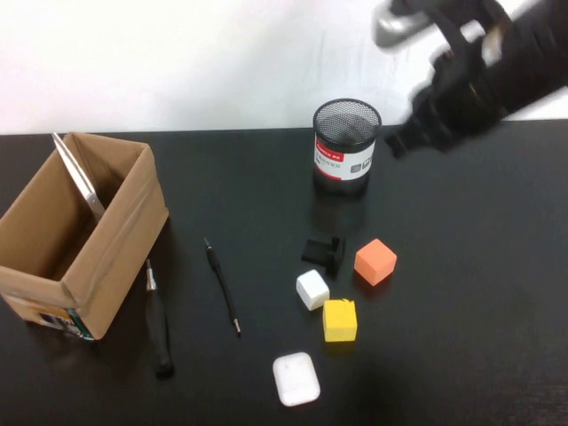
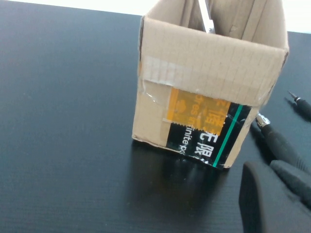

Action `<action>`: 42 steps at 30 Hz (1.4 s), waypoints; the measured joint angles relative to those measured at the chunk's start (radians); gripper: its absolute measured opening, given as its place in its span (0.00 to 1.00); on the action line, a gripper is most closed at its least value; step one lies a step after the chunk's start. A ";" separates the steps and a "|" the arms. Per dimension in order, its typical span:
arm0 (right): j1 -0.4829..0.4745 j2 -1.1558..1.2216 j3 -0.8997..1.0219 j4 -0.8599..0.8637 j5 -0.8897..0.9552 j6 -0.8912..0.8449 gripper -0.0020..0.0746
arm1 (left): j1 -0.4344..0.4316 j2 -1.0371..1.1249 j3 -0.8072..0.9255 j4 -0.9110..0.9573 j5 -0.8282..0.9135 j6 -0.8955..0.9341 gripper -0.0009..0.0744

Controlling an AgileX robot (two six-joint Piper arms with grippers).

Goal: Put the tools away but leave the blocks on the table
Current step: Pick up the long Screwdriver from the table

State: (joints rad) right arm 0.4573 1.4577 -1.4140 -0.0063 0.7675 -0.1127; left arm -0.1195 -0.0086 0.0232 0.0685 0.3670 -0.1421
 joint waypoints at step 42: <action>-0.431 -1.341 1.337 -0.165 -0.678 0.185 0.02 | 0.000 0.000 0.000 0.000 0.000 0.000 0.01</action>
State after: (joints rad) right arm 0.0259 0.1162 -0.0765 -0.1716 0.0900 0.0725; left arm -0.1195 -0.0086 0.0232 0.0685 0.3670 -0.1421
